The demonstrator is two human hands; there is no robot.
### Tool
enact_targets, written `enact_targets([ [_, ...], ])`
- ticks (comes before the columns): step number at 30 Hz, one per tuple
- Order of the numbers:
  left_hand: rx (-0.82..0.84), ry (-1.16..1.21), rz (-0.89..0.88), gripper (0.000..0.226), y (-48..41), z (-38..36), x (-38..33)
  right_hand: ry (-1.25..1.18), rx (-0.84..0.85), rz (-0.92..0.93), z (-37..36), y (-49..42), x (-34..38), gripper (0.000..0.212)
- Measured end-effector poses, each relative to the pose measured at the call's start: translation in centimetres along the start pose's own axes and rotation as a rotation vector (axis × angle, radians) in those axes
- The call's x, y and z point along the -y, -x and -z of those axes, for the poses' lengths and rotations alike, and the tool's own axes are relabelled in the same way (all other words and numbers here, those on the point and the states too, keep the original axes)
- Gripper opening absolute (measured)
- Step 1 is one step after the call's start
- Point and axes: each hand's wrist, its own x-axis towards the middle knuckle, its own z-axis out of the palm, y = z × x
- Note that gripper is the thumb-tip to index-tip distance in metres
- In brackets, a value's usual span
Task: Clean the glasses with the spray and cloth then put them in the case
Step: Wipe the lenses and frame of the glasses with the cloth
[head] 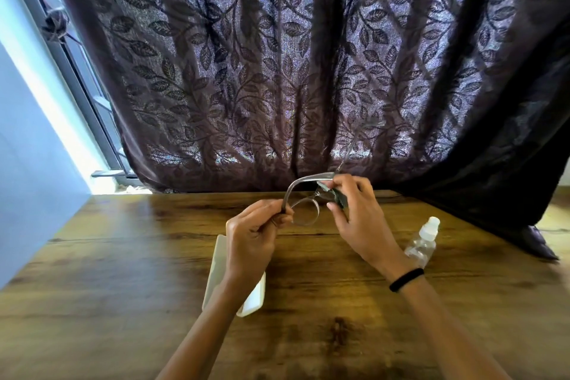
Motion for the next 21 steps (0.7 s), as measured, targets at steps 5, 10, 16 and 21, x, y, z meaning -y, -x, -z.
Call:
enact_targets([
  [5, -0.029, -0.009, 0.012, 0.037, 0.19, -0.14, 0.15, -0.097, 0.008, -0.126, -0.33, 0.47, -0.11, 0.03],
  [10, -0.031, -0.01, 0.045, 0.036, 0.48, -0.16, 0.43, -0.178, -0.071, -0.183, -0.04, 0.55, -0.01, 0.03],
  [16, -0.017, 0.026, 0.082, 0.031, 0.1, -0.03, 0.21, -0.243, -0.103, -0.281, 0.03, 0.78, 0.05, 0.035],
  [21, 0.0, 0.002, 0.118, 0.041, 0.0, 0.57, 0.54, -0.47, -0.145, -0.419, 0.46, 0.76, 0.18, 0.031],
])
